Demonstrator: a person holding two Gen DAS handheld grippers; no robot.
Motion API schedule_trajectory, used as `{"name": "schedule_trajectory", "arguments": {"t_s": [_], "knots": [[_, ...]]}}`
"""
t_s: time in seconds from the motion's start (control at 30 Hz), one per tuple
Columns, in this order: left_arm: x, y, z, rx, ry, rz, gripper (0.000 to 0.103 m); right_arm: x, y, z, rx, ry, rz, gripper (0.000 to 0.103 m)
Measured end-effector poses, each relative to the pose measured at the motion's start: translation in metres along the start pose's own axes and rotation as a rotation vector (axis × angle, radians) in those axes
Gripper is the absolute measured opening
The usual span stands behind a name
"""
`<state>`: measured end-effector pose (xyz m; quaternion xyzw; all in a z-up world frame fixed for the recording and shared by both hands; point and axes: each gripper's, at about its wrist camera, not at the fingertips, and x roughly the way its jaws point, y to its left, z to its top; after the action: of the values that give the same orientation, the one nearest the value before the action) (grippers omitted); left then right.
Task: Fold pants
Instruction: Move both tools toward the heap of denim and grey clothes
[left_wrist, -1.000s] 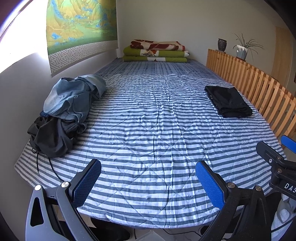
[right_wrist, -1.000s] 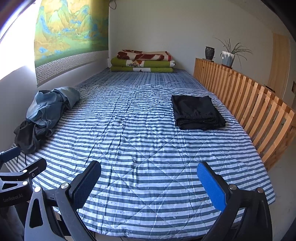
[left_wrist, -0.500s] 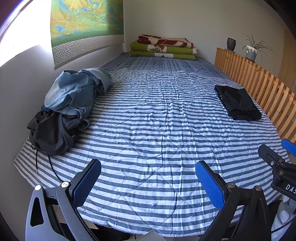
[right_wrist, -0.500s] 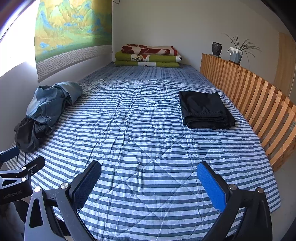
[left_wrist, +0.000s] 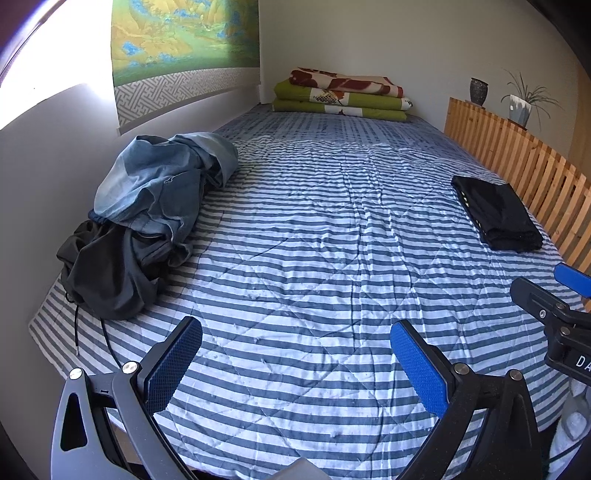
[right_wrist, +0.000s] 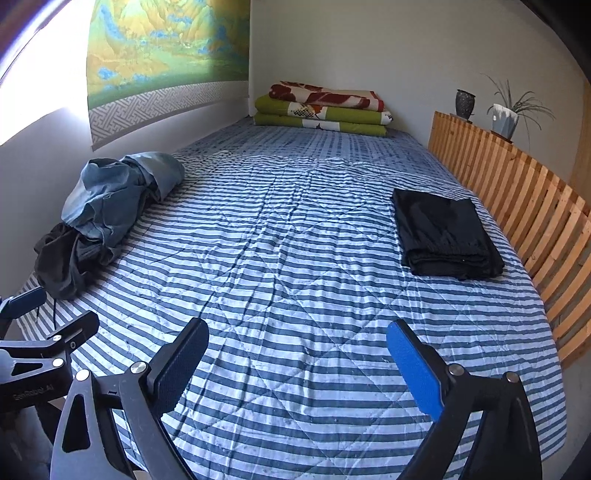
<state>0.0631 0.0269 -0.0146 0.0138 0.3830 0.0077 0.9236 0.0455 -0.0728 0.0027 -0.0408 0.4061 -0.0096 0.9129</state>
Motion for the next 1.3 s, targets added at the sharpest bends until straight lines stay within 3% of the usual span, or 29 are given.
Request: {"name": "schedule_trajectory", "arguments": {"t_s": [0.13, 0.3, 0.57, 0.87, 1.1, 1.3], "knots": [[0.011, 0.021, 0.005, -0.034, -0.006, 0.018, 0.103, 0.015, 0.016, 0.019, -0.018, 0.006, 0.037, 0.085], [0.030, 0.068, 0.005, -0.107, 0.001, 0.053, 0.103, 0.034, 0.044, 0.047, -0.073, -0.010, 0.056, 0.082], [0.061, 0.135, -0.003, -0.157, -0.005, 0.118, 0.102, 0.071, 0.112, 0.080, -0.151, 0.030, 0.142, 0.074], [0.100, 0.198, 0.003, -0.231, -0.050, 0.177, 0.102, 0.115, 0.206, 0.141, -0.262, 0.003, 0.213, 0.075], [0.115, 0.259, -0.007, -0.275, -0.050, 0.318, 0.102, 0.178, 0.295, 0.196, -0.298, 0.020, 0.274, 0.079], [0.122, 0.296, -0.011, -0.369, -0.029, 0.311, 0.102, 0.218, 0.385, 0.222, -0.427, -0.012, 0.281, 0.079]]}}
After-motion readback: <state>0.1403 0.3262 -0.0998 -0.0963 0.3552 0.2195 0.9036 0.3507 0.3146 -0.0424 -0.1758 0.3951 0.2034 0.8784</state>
